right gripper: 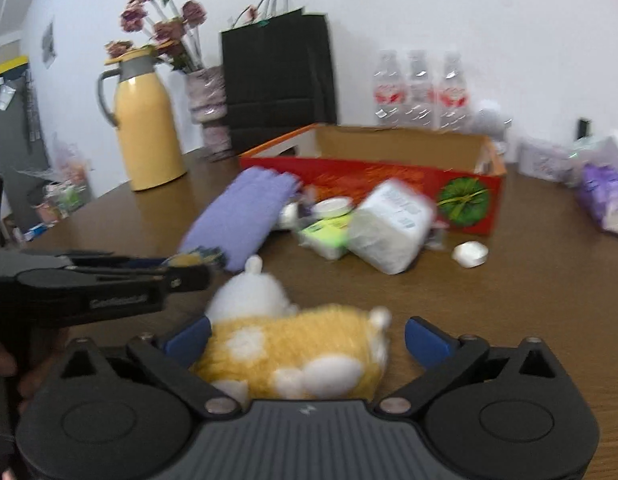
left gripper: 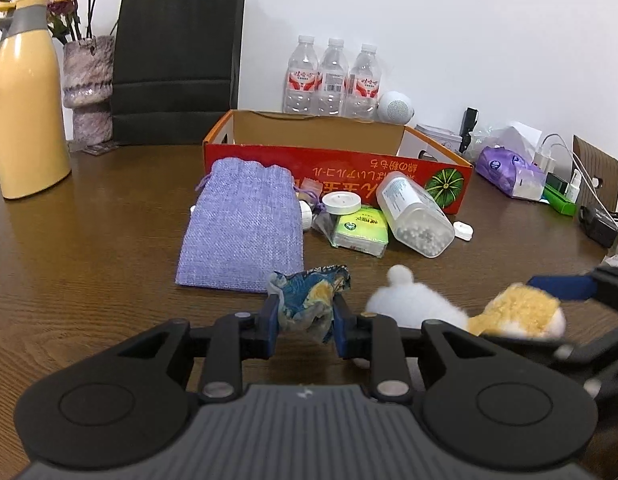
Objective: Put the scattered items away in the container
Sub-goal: 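Carry the sheep and snack packet into the box and open both tools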
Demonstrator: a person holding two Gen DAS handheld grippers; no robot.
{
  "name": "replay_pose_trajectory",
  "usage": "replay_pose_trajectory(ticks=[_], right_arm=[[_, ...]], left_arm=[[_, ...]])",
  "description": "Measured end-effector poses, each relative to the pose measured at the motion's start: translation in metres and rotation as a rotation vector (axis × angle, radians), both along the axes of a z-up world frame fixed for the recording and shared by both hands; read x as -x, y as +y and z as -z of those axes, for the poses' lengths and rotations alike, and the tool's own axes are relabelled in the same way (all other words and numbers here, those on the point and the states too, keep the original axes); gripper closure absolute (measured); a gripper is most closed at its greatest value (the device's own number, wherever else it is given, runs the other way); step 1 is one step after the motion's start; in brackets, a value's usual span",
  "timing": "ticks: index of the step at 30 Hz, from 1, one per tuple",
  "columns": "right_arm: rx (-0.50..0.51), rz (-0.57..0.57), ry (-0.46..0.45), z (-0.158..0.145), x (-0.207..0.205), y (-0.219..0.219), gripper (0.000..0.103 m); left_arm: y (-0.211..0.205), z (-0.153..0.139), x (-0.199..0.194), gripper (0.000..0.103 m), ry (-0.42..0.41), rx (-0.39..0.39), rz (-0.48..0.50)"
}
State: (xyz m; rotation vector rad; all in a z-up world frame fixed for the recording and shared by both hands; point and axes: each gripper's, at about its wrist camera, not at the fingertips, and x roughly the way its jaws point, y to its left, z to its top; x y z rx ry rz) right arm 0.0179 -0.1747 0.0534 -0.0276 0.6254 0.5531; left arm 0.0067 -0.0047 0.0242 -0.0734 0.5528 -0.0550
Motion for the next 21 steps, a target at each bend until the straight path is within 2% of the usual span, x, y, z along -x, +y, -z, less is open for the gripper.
replay_pose_trajectory(ticks=[3, 5, 7, 12, 16, 19, 21], right_arm=[[0.026, -0.031, 0.042, 0.005, 0.005, 0.015, 0.000], [0.119, -0.021, 0.048, 0.014, 0.006, 0.029, 0.000], [0.171, 0.004, 0.017, 0.021, 0.008, 0.040, 0.005], [0.112, 0.037, -0.057, 0.014, 0.019, 0.032, 0.011], [0.028, 0.037, -0.117, 0.001, 0.031, 0.022, 0.013], [0.008, 0.055, -0.197, -0.018, 0.034, 0.019, 0.013], [-0.011, 0.081, -0.232, -0.040, 0.026, 0.012, 0.013]], left_arm=[[0.004, 0.003, 0.002, 0.076, 0.009, 0.007, -0.007], [0.006, 0.007, 0.001, 0.076, 0.031, 0.010, -0.019], [0.008, 0.009, 0.001, 0.076, 0.038, 0.008, -0.033], [0.012, 0.004, 0.008, 0.076, 0.020, 0.003, -0.057], [0.010, -0.005, 0.017, 0.076, -0.008, 0.001, -0.050], [0.008, -0.025, 0.021, 0.076, -0.061, 0.022, -0.018], [0.010, -0.052, 0.014, 0.076, -0.113, 0.031, 0.002]])
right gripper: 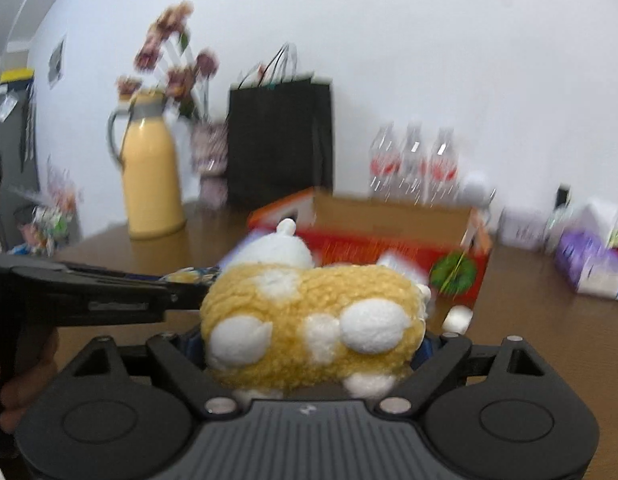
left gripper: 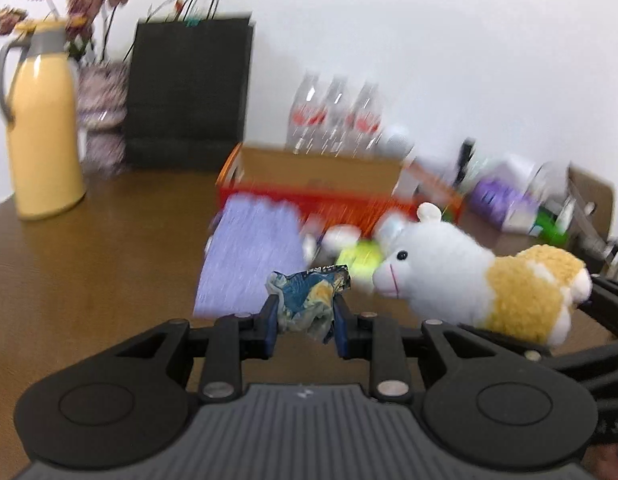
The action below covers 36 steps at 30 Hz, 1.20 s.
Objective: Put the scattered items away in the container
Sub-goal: 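Carry the sheep and snack packet into the box and open both tools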
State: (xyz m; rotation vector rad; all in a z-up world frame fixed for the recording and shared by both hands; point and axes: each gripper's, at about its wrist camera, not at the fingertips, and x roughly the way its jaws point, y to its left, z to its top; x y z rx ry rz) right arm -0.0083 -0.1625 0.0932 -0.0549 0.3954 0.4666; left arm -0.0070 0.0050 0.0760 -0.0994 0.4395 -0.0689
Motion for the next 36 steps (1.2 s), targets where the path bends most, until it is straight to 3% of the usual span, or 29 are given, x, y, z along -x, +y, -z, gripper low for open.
replay_pose_trajectory(ticks=[5, 6, 7, 8, 9, 10, 13, 15, 18, 20, 22, 25, 28, 31, 36], right_arm=[[-0.073, 0.076, 0.024, -0.060, -0.065, -0.021, 0.012], [-0.066, 0.109, 0.019, -0.073, -0.087, -0.023, 0.012], [-0.055, 0.130, 0.021, -0.081, -0.110, -0.025, 0.011], [-0.047, 0.134, 0.041, -0.088, -0.136, -0.026, 0.011], [-0.053, 0.129, 0.080, -0.090, -0.161, -0.028, 0.011], [-0.063, 0.124, 0.143, -0.091, -0.192, -0.029, 0.011], [-0.054, 0.160, 0.337, -0.075, -0.283, -0.025, 0.012], [-0.044, 0.203, 0.385, -0.062, -0.325, -0.019, 0.012], [-0.064, 0.219, 0.480, -0.041, -0.370, -0.011, 0.012], [-0.012, 0.212, 0.520, -0.022, -0.392, 0.003, 0.012], [0.038, 0.249, 0.550, -0.003, -0.404, 0.013, 0.008], [0.097, 0.267, 0.632, 0.009, -0.416, 0.015, 0.007], [0.101, 0.225, 0.665, 0.007, -0.414, 0.011, 0.006], [0.078, 0.209, 0.695, -0.010, -0.409, 0.008, 0.000], [0.089, 0.203, 0.668, -0.048, -0.393, 0.009, 0.000]], left_arm=[[0.004, -0.070, -0.052, 0.076, -0.094, -0.035, 0.027], [0.007, -0.082, -0.075, 0.071, -0.084, -0.024, 0.044], [0.011, -0.090, -0.100, 0.061, -0.060, 0.001, 0.069], [0.015, -0.095, -0.126, 0.060, -0.025, 0.030, 0.098], [0.018, -0.098, -0.156, 0.064, 0.028, 0.059, 0.121], [0.019, -0.099, -0.186, 0.071, 0.075, 0.070, 0.124], [0.020, -0.083, -0.279, 0.071, 0.210, 0.028, 0.102], [0.022, -0.061, -0.329, 0.072, 0.327, 0.012, 0.078], [0.021, -0.034, -0.372, 0.073, 0.390, -0.049, 0.027], [0.026, -0.020, -0.390, 0.070, 0.392, -0.063, -0.006], [0.038, -0.011, -0.398, 0.040, 0.395, -0.019, -0.055], [0.050, -0.014, -0.400, 0.008, 0.356, 0.039, -0.069], [0.057, -0.030, -0.393, 0.000, 0.336, 0.064, -0.032], [0.061, -0.049, -0.385, 0.000, 0.375, 0.105, -0.029], [0.058, -0.075, -0.358, 0.000, 0.409, 0.125, 0.015]])
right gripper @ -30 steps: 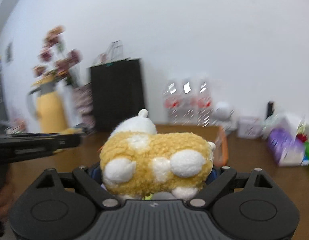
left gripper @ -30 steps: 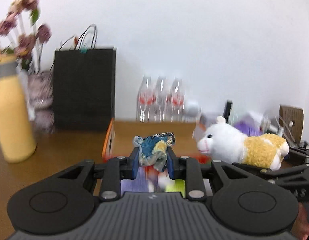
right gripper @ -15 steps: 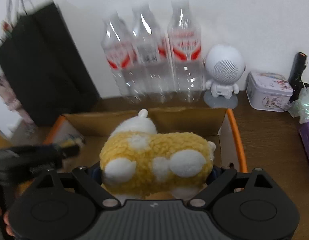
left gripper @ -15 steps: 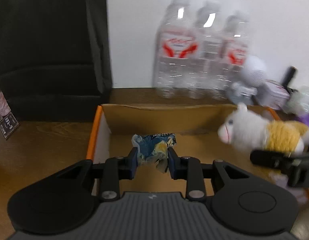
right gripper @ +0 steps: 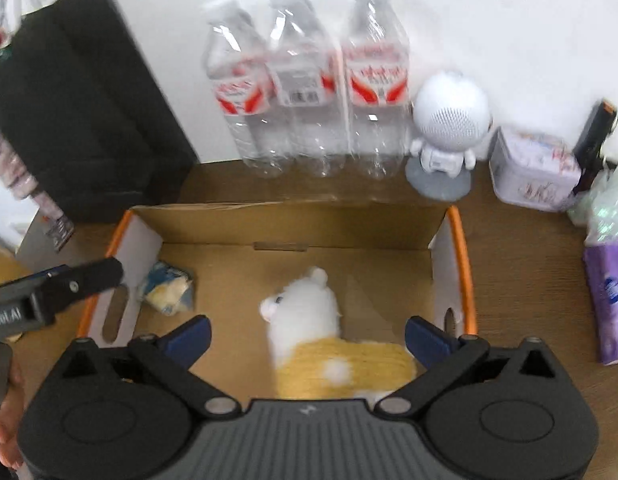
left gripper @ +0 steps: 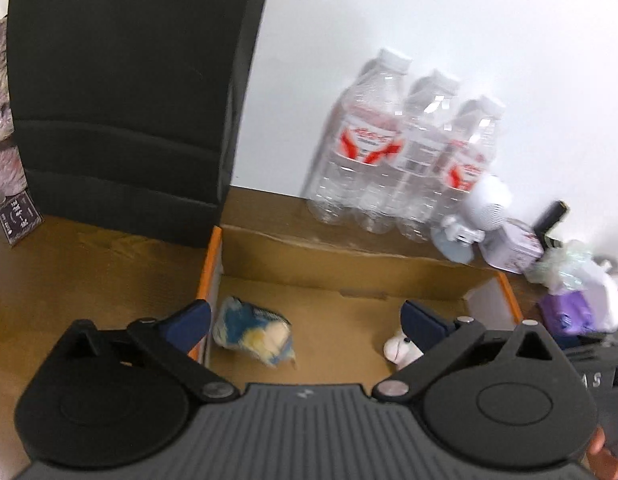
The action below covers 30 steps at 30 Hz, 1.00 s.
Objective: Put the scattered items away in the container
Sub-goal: 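Carry the sheep and snack packet into the box and open both tools, then move both tools back toward the lavender pouch and pill container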
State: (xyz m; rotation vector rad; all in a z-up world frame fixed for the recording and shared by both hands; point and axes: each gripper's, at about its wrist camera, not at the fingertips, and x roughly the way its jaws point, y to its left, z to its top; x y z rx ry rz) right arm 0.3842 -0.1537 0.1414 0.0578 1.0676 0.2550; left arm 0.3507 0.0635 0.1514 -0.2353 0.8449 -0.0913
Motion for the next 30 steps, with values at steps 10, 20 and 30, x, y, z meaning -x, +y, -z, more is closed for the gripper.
replay_pose_trajectory(ticks=[10, 20, 30], right_arm=[[0.020, -0.007, 0.039, -0.023, 0.069, -0.002, 0.000], [-0.106, -0.056, -0.131, -0.031, 0.191, -0.009, 0.000], [-0.068, -0.063, -0.424, 0.059, 0.330, -0.021, 0.000]], left_arm=[[-0.031, -0.026, 0.077, 0.000, -0.005, -0.172, 0.064], [-0.038, -0.038, 0.209, 0.000, -0.215, -0.158, 0.029], [-0.054, 0.057, 0.337, 0.000, -0.369, -0.195, -0.078]])
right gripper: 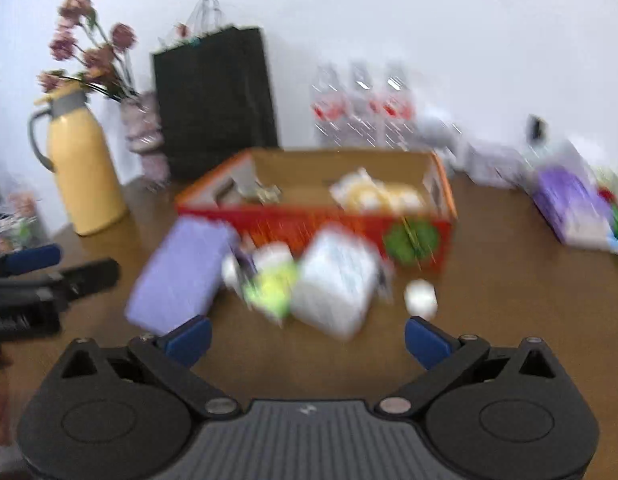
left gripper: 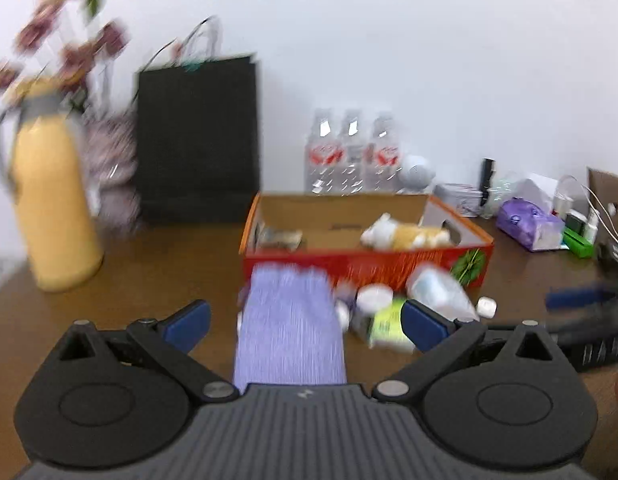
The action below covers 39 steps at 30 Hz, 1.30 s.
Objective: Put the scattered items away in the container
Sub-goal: 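Move both tools back toward the lavender pouch and pill container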
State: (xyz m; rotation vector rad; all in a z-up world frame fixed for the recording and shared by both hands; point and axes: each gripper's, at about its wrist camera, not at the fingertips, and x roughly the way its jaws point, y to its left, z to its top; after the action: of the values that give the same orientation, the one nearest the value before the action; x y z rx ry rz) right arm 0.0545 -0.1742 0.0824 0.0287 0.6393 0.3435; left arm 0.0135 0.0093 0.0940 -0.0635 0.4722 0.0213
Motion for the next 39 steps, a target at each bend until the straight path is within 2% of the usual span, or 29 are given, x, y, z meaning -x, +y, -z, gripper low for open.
replay_pose_trajectory(ticks=[3, 5, 8, 12, 14, 18, 21, 30, 39], right_arm=[[0.000, 0.000, 0.015, 0.029, 0.024, 0.001, 0.000], [0.023, -0.024, 0.008, 0.037, 0.031, 0.006, 0.000], [0.057, -0.037, -0.027, 0.043, 0.030, 0.010, 0.000], [0.015, -0.002, 0.033, 0.052, 0.023, 0.005, 0.000], [0.013, 0.010, 0.033, 0.055, 0.023, 0.004, 0.000], [0.008, 0.010, 0.038, 0.058, 0.019, 0.001, 0.000], [0.039, 0.009, 0.039, 0.059, 0.019, 0.005, 0.000], [0.104, 0.012, 0.041, 0.059, 0.018, 0.013, 0.000], [0.125, 0.045, 0.043, 0.059, 0.014, 0.013, 0.000]], left_arm=[[0.003, 0.026, 0.009, 0.000, 0.082, 0.077, 0.006], [-0.001, 0.038, 0.008, 0.000, 0.121, 0.063, 0.042], [-0.005, 0.051, 0.003, 0.000, 0.131, 0.040, 0.051], [-0.001, 0.061, -0.006, 0.000, 0.173, 0.057, 0.039], [-0.002, 0.067, -0.008, 0.000, 0.197, 0.040, 0.052], [-0.002, 0.068, -0.008, 0.000, 0.198, 0.042, 0.072], [-0.003, 0.069, -0.008, 0.000, 0.203, 0.034, 0.073], [-0.014, 0.071, -0.012, 0.000, 0.234, -0.052, 0.048], [-0.012, 0.071, -0.012, 0.000, 0.236, -0.059, 0.042]])
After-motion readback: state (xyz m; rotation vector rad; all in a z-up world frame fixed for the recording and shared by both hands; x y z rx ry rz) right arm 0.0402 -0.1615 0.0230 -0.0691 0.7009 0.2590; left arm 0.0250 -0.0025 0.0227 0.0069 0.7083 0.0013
